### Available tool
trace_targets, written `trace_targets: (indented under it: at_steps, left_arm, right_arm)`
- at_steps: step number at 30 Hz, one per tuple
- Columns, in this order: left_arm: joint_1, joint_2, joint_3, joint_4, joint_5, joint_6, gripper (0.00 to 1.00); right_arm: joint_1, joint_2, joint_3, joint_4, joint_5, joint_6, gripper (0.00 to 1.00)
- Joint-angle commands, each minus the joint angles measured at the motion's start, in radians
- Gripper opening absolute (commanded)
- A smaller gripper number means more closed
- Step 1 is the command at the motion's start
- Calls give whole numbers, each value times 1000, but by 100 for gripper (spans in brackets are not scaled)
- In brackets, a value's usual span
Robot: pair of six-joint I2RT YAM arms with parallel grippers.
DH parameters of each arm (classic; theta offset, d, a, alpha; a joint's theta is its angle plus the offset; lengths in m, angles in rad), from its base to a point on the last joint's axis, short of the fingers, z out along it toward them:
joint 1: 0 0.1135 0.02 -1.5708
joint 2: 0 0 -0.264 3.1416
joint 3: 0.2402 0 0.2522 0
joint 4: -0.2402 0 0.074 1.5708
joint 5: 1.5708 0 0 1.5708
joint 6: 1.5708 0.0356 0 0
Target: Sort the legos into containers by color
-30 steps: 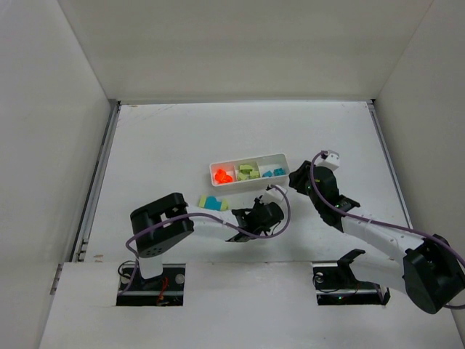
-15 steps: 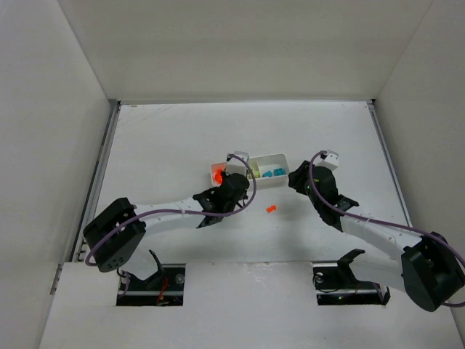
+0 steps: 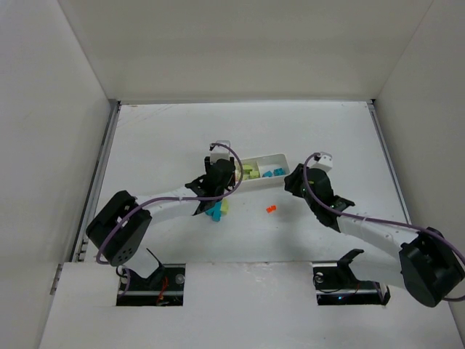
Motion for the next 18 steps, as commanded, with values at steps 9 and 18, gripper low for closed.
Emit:
trace_targets:
  at_steps: [9,18]
  left_arm:
    - [-31,-116,-13,73,5,4,45]
    - [-84,-229,-130,167,8,-3,46]
  right_arm:
    - [190,94,80,-146,94,28,32]
    - [257,227,153,-269,143,54,45]
